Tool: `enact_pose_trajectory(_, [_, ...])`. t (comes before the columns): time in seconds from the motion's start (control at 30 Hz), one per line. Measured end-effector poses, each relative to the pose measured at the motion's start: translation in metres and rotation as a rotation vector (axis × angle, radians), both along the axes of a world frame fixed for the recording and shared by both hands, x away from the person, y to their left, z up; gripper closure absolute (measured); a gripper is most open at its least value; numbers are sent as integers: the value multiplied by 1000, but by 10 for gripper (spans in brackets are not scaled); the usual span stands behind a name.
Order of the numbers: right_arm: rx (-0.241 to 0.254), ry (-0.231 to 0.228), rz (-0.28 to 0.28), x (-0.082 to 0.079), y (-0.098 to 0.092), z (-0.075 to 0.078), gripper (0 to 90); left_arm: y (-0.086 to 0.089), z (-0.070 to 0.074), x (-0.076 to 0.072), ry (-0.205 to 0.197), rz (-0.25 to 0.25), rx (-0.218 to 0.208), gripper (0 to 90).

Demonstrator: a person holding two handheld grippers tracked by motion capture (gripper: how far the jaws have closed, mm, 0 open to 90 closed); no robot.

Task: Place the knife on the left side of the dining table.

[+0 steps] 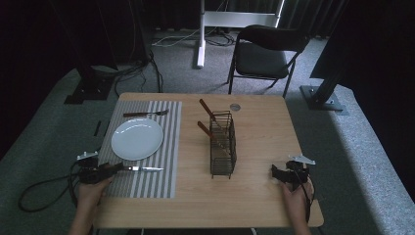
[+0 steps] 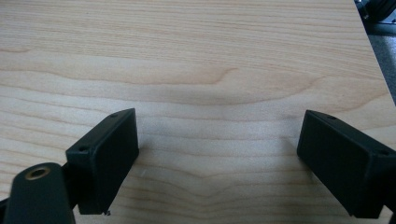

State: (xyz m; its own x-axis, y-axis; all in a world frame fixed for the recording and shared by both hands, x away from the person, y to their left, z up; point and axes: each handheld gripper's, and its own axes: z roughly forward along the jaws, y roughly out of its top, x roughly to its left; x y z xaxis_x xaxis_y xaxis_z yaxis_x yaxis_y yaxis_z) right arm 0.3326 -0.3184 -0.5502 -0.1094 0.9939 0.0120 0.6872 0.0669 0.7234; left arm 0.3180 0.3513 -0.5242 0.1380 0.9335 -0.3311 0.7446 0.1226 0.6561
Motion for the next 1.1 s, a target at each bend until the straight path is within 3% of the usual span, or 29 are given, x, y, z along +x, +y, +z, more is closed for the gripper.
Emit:
enact_pose_trajectory(0.13, [0, 0, 0, 0, 0, 0, 119, -3, -4, 5, 42, 10, 21, 250])
enact_pose_trajectory(0.27, [0, 0, 0, 0, 0, 0, 119, -8, -4, 8, 59, 25, 69, 221])
enact_pose_trajectory(0.33, [0, 0, 0, 0, 0, 0, 119, -13, -4, 11, 65, 28, 123, 212])
enact_pose_trajectory(0.37, [0, 0, 0, 0, 0, 0, 119, -13, -4, 11, 65, 28, 123, 203])
enact_pose_trajectory(0.4, [0, 0, 0, 0, 0, 0, 119, -19, -3, 13, 76, 25, 197, 203])
enact_pose_trajectory(0.43, [0, 0, 0, 0, 0, 0, 120, -21, -3, 14, 79, 25, 205, 187])
enact_pose_trajectory(0.63, [0, -1, 1, 0, 0, 0, 121, -24, -4, 15, 68, 35, 214, 182])
enact_pose_trajectory(0.77, [0, -1, 1, 0, 0, 0, 122, -23, 1, 6, 21, 48, 200, 183])
enact_pose_trajectory(0.97, [0, -1, 0, 0, 0, 0, 121, -25, 8, -15, -49, 13, 175, 182])
enact_pose_trajectory(1.07, [0, -1, 1, 0, 0, 0, 121, -29, 8, -26, -67, -21, 169, 180])
enact_pose_trajectory(1.1, [0, -1, 0, 0, 0, 0, 121, -32, 7, -29, -61, -44, 177, 119])
